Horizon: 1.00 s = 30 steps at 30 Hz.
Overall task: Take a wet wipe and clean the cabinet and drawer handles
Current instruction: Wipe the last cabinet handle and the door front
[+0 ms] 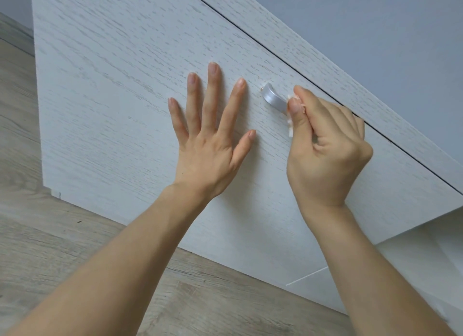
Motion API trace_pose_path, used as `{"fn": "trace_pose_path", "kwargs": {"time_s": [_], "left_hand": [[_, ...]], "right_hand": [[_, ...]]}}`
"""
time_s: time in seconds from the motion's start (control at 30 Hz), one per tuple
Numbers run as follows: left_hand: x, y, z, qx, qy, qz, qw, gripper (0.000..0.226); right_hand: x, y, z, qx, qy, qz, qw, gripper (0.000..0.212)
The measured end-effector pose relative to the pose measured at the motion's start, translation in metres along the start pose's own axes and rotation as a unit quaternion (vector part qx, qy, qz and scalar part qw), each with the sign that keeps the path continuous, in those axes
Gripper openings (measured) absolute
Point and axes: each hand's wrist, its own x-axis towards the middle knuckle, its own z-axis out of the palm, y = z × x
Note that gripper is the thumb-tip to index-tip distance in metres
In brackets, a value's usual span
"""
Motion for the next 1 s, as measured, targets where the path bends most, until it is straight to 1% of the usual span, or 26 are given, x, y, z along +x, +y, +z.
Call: {"fn": "trace_pose_path", "kwargs": {"time_s": [0.07,0.13,0.27,0.5,0.57,0.67,0.73,0.87,1.0], "left_hand": [[0.000,-0.002,0.000,0.001,0.001,0.004,1.000,0.066],[0.000,-0.003,0.001,0.001,0.001,0.005,1.000,0.066],[0.000,-0.003,0.001,-0.004,0.002,0.005,1.000,0.066],[-0.001,-0.003,0.001,0.006,0.003,0.007,1.000,0.066],[0.000,-0.001,0.002,0.004,0.003,0.003,1.000,0.066],[-0.001,-0.005,0.000,0.001,-0.001,0.006,1.000,0.065],[-0.001,-0.006,-0.001,-0.001,-0.003,0.012,1.000,0.064],[-0.001,-0.004,0.000,0.003,0.008,0.008,1.000,0.064],[-0.002,-0.006,0.000,0.014,0.013,0.019,1.000,0.062]], "right_hand": [[-0.004,0.002,-0.004,0.006,-0.014,-0.025,1.000,0.022],[-0.009,0.004,-0.009,0.037,-0.025,-0.027,0.999,0.027],[-0.006,-0.004,-0.002,0.079,-0.008,0.015,0.997,0.016],[0.001,-0.001,-0.005,0.064,-0.022,0.014,0.998,0.012],[0.005,-0.006,-0.001,0.070,-0.036,0.032,0.996,0.011],[0.003,-0.005,-0.008,0.119,-0.043,0.109,0.986,0.013],[0.002,-0.007,-0.010,0.137,-0.040,0.131,0.981,0.015],[0.006,-0.012,-0.003,0.094,-0.049,0.073,0.992,0.014],[0.005,-0.012,-0.005,0.075,-0.037,0.050,0.995,0.013]]}}
